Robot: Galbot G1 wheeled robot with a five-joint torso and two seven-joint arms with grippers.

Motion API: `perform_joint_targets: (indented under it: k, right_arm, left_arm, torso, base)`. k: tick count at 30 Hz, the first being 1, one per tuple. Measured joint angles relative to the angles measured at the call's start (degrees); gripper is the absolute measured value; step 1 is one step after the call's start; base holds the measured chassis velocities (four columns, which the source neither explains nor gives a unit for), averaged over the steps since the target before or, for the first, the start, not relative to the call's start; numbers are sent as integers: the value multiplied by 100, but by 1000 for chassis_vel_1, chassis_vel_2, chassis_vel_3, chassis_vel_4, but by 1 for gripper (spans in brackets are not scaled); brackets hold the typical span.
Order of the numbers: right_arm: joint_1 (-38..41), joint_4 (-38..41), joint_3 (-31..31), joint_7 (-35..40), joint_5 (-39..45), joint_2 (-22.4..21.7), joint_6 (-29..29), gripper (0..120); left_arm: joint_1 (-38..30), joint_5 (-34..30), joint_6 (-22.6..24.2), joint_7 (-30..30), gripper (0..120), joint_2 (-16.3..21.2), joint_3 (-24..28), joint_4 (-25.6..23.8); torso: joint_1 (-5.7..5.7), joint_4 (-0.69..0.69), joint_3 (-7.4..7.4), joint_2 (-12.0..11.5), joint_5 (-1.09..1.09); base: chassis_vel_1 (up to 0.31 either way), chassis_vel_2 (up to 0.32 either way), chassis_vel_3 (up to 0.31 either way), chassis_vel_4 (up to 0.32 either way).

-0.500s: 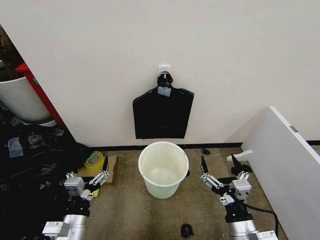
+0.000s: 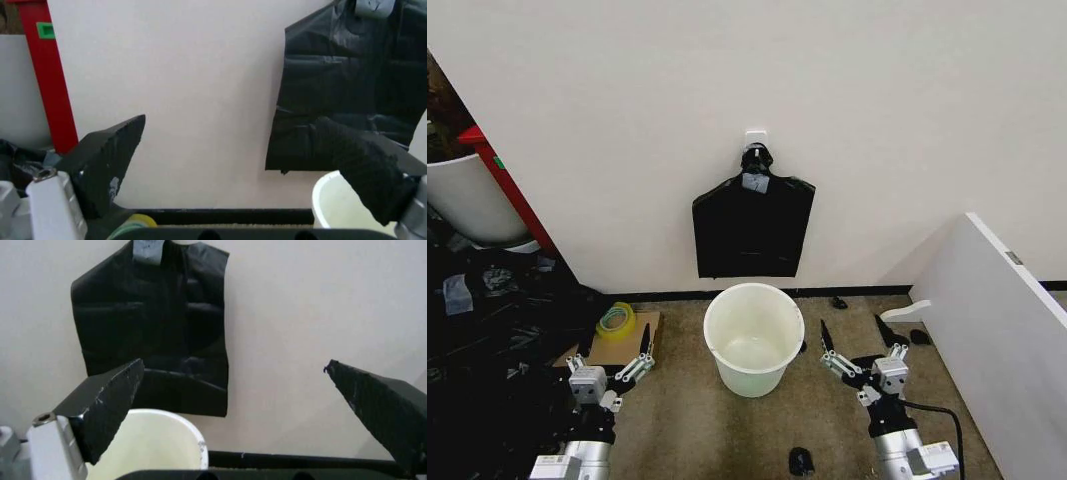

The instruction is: Place the garbage bag over the trash bin.

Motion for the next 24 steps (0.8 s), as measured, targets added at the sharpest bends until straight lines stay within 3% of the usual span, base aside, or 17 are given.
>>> perform_joint_targets:
  k: [15, 21, 24]
  right_arm:
    - [235, -110, -86, -9, 426, -255, -183, 100]
    - [858, -306, -246, -152, 1043, -515, -396, 100]
    - [1397, -617, -355, -580, 1490, -839, -398, 100]
  left_arm:
    - [-133, 80, 1, 41, 100, 101, 89, 215]
    - [-105, 103, -21, 46, 100, 35, 60, 296]
    - [-68, 174, -82, 62, 100, -12, 55, 384]
  torso:
    - [0, 0, 0, 0, -1]
    - [0, 1, 0, 0, 1]
    - [0, 0, 0, 0, 1]
  base:
    - [0, 0, 0, 0]
    - [0, 0, 0, 0]
    - [0, 0, 0, 0]
